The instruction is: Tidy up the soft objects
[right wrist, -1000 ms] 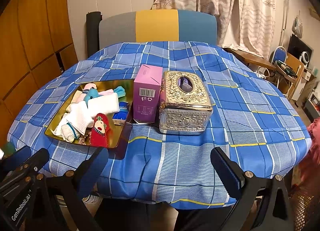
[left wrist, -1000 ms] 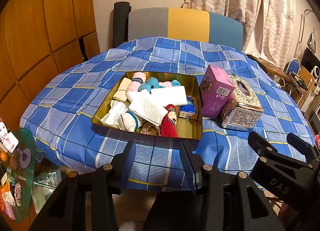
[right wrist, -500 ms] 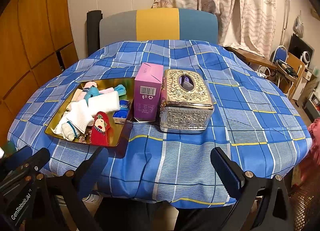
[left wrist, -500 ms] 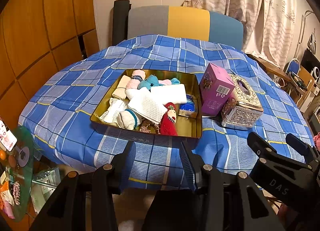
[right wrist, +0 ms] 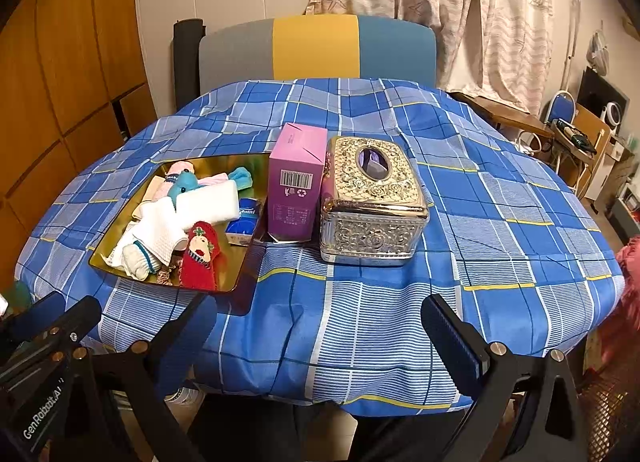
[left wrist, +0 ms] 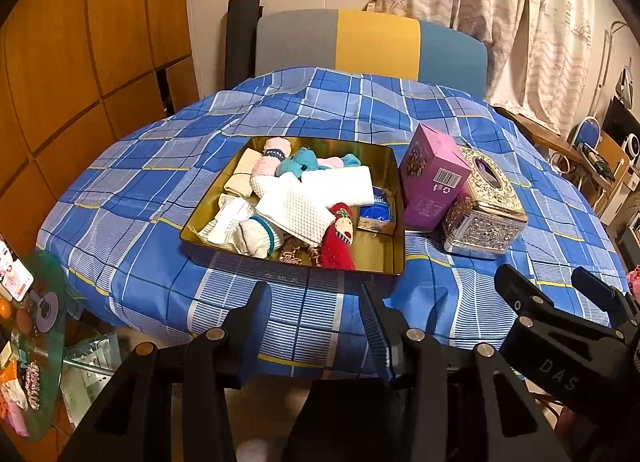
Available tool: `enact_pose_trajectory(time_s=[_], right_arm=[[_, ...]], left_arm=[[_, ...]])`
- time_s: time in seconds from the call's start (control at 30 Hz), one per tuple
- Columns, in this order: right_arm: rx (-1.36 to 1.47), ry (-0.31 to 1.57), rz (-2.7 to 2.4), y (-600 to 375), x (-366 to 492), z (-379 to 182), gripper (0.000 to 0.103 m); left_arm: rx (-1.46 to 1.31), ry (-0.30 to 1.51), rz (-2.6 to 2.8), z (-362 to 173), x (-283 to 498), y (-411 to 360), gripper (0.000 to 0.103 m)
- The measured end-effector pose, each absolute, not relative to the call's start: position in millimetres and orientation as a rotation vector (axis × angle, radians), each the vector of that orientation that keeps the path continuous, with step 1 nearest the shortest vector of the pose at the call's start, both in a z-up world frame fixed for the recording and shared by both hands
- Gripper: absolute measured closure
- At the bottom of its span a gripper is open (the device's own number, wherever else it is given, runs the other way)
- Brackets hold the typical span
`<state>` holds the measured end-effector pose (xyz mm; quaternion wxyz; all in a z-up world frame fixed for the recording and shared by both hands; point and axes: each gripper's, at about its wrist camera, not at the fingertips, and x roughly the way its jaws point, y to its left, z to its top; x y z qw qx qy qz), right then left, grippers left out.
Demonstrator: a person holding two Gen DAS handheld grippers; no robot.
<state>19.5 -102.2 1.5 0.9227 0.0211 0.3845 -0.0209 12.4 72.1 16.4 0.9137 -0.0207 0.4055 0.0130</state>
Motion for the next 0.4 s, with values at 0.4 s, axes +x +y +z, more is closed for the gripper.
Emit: enact_pose_trajectory(time_s=[0.4], right_arm=[[0.045,0.791,-0.041,-103.7,20.2,0.6,0.000]], left_arm=[[-0.031,0.817,0.046,17.8,12.0,73.3,0.057]])
